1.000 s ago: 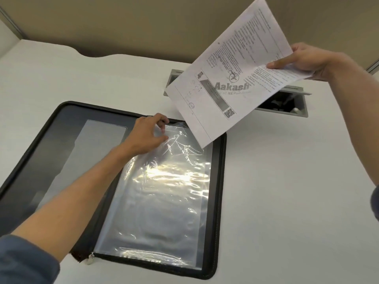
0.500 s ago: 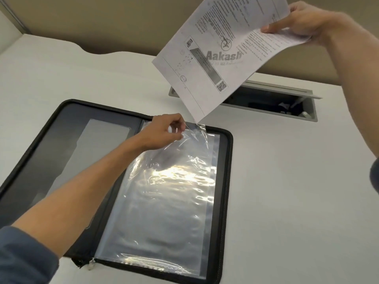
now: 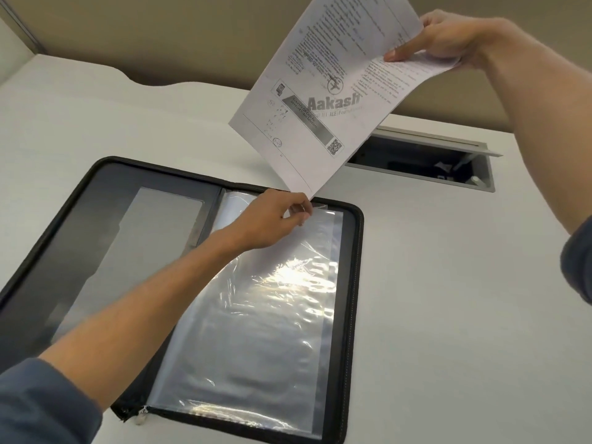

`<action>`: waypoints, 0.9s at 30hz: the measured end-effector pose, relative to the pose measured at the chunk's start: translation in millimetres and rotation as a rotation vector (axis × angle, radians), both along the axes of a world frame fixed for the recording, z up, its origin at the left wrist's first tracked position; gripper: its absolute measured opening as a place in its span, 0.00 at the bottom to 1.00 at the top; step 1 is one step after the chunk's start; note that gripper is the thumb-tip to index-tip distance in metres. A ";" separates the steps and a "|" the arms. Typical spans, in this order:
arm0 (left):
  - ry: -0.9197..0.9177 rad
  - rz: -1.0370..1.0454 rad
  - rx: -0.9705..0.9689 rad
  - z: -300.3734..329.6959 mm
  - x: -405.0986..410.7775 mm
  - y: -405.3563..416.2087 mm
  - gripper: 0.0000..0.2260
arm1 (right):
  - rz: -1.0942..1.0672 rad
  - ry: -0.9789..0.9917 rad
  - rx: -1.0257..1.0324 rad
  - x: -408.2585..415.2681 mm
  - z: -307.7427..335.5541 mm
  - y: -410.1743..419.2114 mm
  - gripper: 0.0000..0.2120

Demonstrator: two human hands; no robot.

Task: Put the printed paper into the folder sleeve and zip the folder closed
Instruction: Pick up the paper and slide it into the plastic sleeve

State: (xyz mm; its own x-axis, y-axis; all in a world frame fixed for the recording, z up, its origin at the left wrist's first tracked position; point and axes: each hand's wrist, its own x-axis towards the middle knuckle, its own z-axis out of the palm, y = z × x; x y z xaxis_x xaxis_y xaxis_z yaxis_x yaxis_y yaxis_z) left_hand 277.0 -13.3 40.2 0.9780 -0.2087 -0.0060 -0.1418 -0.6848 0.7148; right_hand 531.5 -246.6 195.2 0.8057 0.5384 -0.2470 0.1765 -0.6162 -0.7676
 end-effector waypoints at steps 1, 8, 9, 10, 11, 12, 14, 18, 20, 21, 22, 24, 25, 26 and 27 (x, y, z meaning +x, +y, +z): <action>0.007 0.013 -0.019 -0.6 -0.2 0.2 0.04 | 0.009 0.006 -0.001 1.3 0.5 1.5 0.05; 0.023 0.059 -0.074 2.6 3.3 2.4 0.02 | 0.067 -0.017 -0.078 7.3 -0.6 12.8 0.08; 0.026 0.065 -0.086 2.9 4.0 2.7 0.01 | 0.067 -0.016 -0.076 7.5 -0.6 14.0 0.08; 0.034 0.069 -0.104 3.3 4.4 2.9 0.01 | 0.064 -0.018 -0.073 7.5 -0.3 15.0 0.08; 0.047 0.077 -0.121 3.5 4.3 2.8 0.03 | 0.060 -0.023 -0.071 7.9 0.3 15.5 0.08; 0.063 0.083 -0.138 3.6 4.3 3.0 0.05 | 0.056 -0.030 -0.075 8.2 0.9 15.7 0.08; 0.087 0.097 -0.154 3.4 4.7 3.3 0.07 | 0.052 -0.051 -0.102 9.4 2.1 15.1 0.09; 0.123 0.137 -0.201 3.5 5.5 2.5 0.07 | 0.048 -0.049 -0.123 10.9 3.6 12.6 0.09; 0.152 0.158 -0.211 3.6 5.9 1.2 0.09 | 0.042 -0.040 -0.125 10.7 3.5 12.1 0.07; 0.169 0.162 -0.213 4.0 6.4 0.6 0.09 | 0.041 -0.038 -0.130 10.7 3.5 11.9 0.07; 0.183 0.159 -0.217 4.5 6.7 0.2 0.09 | 0.041 -0.036 -0.136 10.4 3.3 11.8 0.06; 0.195 0.143 -0.217 5.8 8.0 -0.1 0.08 | 0.048 -0.024 -0.143 9.8 3.0 11.8 0.04; 0.194 0.142 -0.214 6.2 8.7 -0.1 0.08 | 0.057 -0.018 -0.146 9.9 2.7 11.8 0.04; 0.194 0.149 -0.212 6.5 9.5 -0.2 0.07 | 0.065 -0.017 -0.147 10.2 2.5 12.0 0.05; 0.198 0.162 -0.217 6.7 10.0 -0.3 0.07 | 0.069 -0.019 -0.149 10.4 2.3 12.3 0.05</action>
